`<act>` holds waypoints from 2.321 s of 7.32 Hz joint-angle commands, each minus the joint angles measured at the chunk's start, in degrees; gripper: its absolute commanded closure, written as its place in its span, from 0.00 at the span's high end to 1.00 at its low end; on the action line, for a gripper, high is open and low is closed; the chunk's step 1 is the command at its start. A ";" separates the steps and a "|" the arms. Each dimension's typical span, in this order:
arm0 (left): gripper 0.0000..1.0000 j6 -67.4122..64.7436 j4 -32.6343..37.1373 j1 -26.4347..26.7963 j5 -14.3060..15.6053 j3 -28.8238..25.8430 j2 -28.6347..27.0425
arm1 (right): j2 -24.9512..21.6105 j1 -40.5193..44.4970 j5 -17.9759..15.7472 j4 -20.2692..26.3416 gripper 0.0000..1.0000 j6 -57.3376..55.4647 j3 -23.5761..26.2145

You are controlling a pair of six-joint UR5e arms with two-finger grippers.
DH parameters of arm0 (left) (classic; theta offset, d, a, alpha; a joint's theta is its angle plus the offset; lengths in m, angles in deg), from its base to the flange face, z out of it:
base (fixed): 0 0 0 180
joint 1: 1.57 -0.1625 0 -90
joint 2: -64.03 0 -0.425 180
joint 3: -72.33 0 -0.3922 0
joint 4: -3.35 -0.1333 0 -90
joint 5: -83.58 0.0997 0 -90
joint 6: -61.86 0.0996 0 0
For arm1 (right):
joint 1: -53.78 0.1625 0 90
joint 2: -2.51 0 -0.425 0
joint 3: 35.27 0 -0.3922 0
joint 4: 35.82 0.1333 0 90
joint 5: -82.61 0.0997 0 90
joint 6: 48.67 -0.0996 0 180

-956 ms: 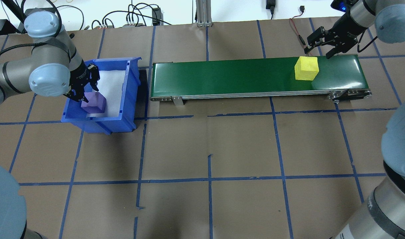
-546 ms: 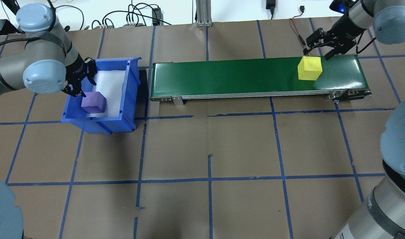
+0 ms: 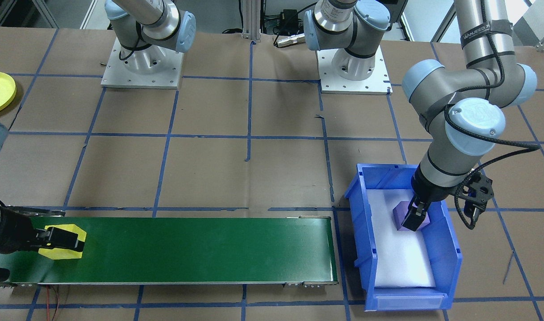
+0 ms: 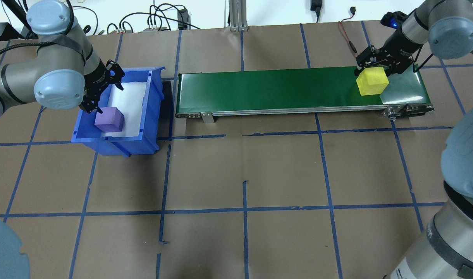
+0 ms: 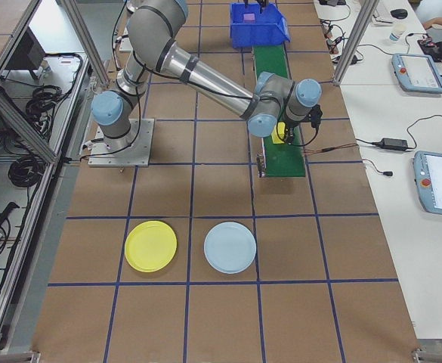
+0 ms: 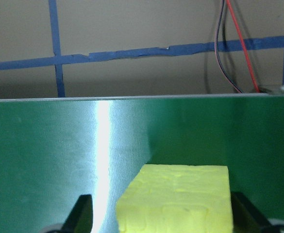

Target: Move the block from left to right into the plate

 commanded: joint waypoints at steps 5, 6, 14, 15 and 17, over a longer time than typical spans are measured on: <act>1.00 -10.04 0.57 -2.05 0.30 1.45 -3.63 | -0.29 -0.17 -7.99 0.39 0.33 0.05 0.22; 1.00 -10.04 0.83 -2.58 0.39 1.46 -3.72 | -0.46 -0.17 -8.34 0.39 0.32 0.05 -0.13; 0.55 -9.86 0.05 -3.20 -0.49 1.55 -4.95 | -12.75 -35.42 -19.59 -1.50 0.27 25.60 16.85; 0.44 -9.77 0.13 -3.20 -0.57 0.93 -4.86 | -15.03 -43.15 -19.08 -3.81 0.27 29.80 22.48; 0.44 -9.51 -0.13 -3.02 -0.66 0.14 -2.51 | -16.90 -55.05 -19.16 -7.07 0.28 35.78 27.45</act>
